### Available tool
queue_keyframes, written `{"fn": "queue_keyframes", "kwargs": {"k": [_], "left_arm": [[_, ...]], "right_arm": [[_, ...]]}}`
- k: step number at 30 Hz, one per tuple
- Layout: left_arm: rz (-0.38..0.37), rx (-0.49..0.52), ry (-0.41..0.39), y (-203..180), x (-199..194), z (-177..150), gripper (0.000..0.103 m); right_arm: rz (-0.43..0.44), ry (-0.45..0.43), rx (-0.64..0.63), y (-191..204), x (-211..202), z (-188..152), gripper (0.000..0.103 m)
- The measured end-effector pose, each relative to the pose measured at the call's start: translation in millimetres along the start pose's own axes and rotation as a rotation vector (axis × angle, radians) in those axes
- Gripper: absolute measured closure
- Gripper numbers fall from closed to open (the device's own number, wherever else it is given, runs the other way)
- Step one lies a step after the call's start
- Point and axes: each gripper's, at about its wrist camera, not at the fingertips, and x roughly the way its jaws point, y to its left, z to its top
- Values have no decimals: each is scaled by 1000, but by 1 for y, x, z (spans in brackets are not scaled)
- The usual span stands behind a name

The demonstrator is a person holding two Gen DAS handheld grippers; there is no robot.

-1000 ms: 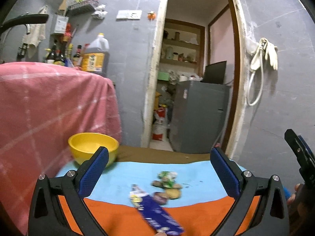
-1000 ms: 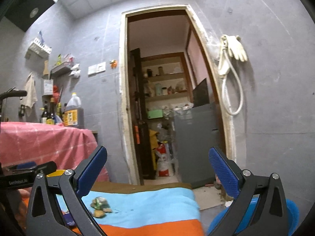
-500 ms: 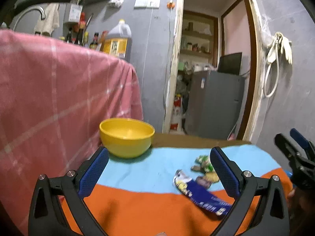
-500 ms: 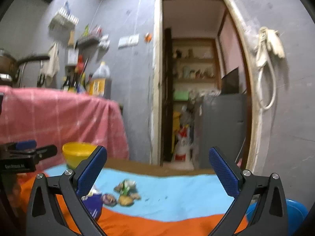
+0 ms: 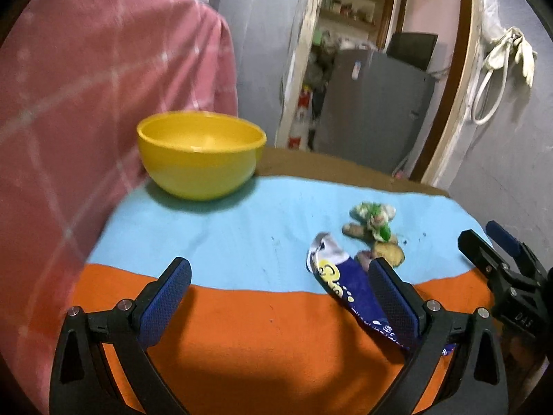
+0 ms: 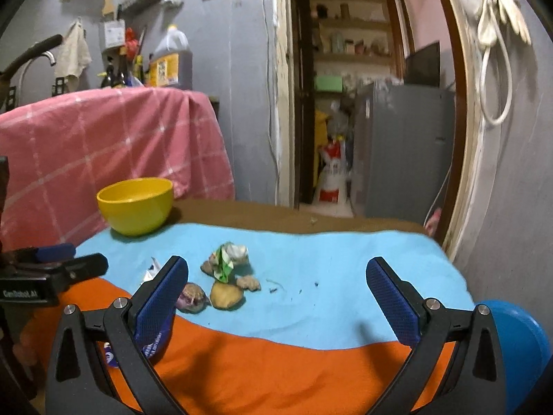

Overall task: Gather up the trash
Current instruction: 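Grasp the blue snack packet with the left tool while the right grasps a brown shell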

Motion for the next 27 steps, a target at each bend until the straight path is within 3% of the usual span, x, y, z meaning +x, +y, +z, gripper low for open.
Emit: {"fn": "queue_keyframes", "kwargs": {"k": [4,8,16,24,27], "left_arm": [[-58,-20,78,1,16,2,25],[-108,-33,148,-1,31,6,41],[-188,-54,194,-1,44,14,74],[-243,-48,215,-1,46,13,88],[-245,-59,220,2,46,14,92]], "right_arm": [[23,84,20,-4,15,-1,9],[65,202,28,-4,34,-4,26],[127,350,-50,15,61,-5,56],[200,440,-44,22,83,-3,76],[217,463,-53,26,87,-4,78]]}}
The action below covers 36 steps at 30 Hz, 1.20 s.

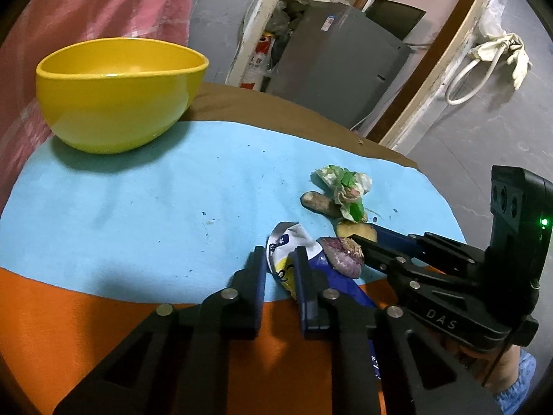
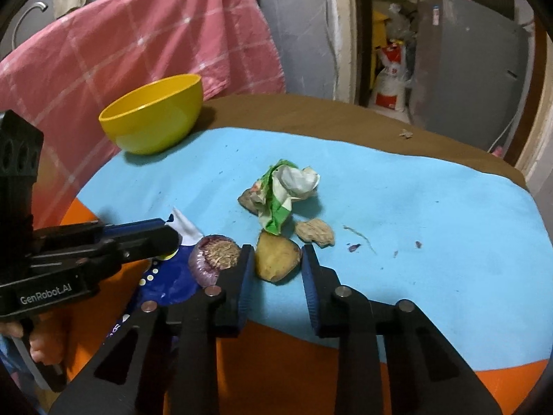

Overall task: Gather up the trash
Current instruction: 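Grasp the blue snack packet with the left tool while the right grasps a brown shell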

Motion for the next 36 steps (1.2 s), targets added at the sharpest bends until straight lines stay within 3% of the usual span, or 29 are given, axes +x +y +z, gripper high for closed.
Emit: {"fn": "queue_keyframes", "kwargs": {"k": [9,16,22,25,27,29,31,36], "left_arm": [[-5,20,-14,-3,-4,-4,102],[-8,53,-32,-11,-8,-6,103],[-21,-3,13,-3,-6,-7,103],[-38,-27,38,1,-7,-6,96],[-69,-45,49,2,-7,-4,87],[-95,-53,54,1,-7,-3,70],[-95,-42,55,-6,-5,-2,63],[-82,27,73,-27,-2,-4,55]], "right_arm": [[9,-48,-2,3,-9,-4,90],[5,-105,12,3,-20,-12,92],[-17,-145,32,0,-30,-20,92],[-15,-145,48,-7,-33,-24,92],[-20,-148,52,-10,-35,-25,92],[-25,-154,57,-13,-38,-27,92],[-35,-159,62,-15,-40,-29,92],[-53,-173,85,-29,-51,-36,92]]}}
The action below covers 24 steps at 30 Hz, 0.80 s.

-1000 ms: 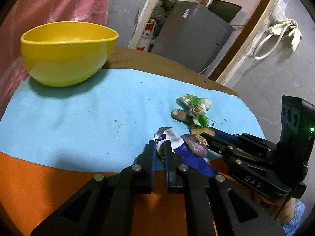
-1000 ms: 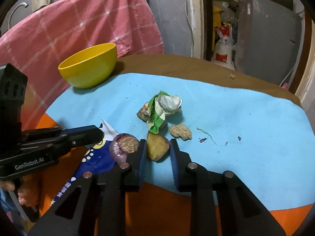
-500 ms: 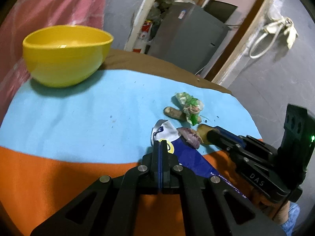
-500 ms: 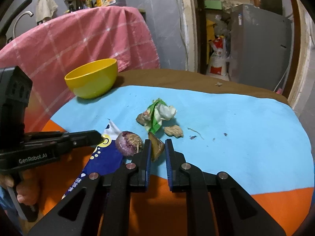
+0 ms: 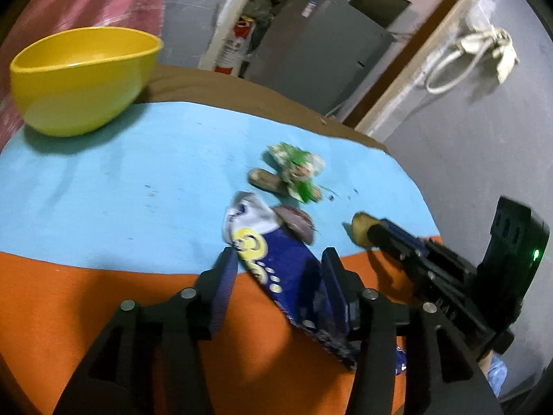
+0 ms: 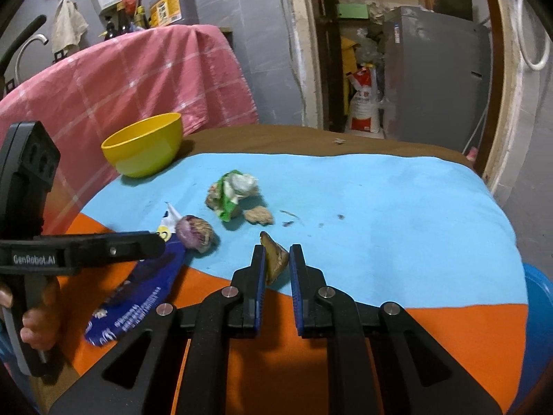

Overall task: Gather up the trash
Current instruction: 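Grasp the blue snack packet with the left tool while the right grasps a brown shell, then carry both items over the blue basin and open both tools to drop them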

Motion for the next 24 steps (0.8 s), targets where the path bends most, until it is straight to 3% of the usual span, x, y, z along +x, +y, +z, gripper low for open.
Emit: {"fn": "queue_keyframes", "kwargs": {"k": [2,8,12,16,20,24], "left_arm": [[33,46,6,-11,3,-1,49],[163,164,24,-42,18,-10,51],[221,224,15,-56,26,-21,66],[224,198,-8,-55,22,-27,84],[205,172,-49,-58,17,-33,90],[213,212,-117,-71,6,-41,95]], "right_arm": [[-2,-5,12,-6,-3,-1,92],[-21,-23,27,-18,-14,-7,92],[-17,-23,38,-21,-17,-13,92],[-15,-32,38,-20,-19,-19,92],[-1,-34,33,-17,-20,-26,92],[11,-59,32,-16,-26,-32,92]]}}
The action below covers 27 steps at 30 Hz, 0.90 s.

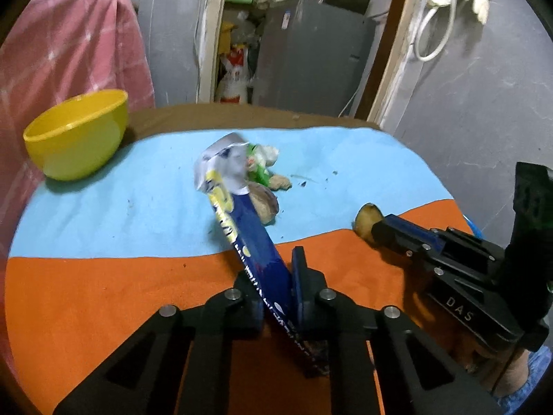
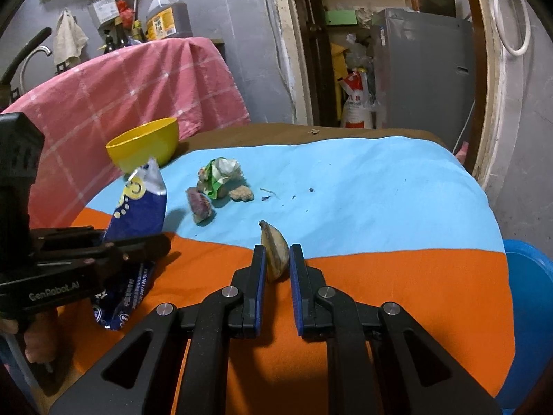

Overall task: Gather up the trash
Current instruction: 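Carry both items over the blue basin and open both tools to drop them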

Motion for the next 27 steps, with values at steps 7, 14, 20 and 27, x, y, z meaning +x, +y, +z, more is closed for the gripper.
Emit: {"fn": "queue_keyframes", "kwargs": {"k": [7,14,20,27], "left_arm": [[34,99,-127,-31,-18,-1,100],[11,116,-228,-53,-30,9,100],[-70,129,-315,-88,-35,31,100],[-184,200,-291,-147,-7,53,100]], "right_arm": [[-11,-126,31,-8,-29,-1,93],[-76,-309,54,-20,-73,4,93],[-195,-485,67,-37,-116,1,93],[-388,-614,121,-73,-155,-12,93]]}}
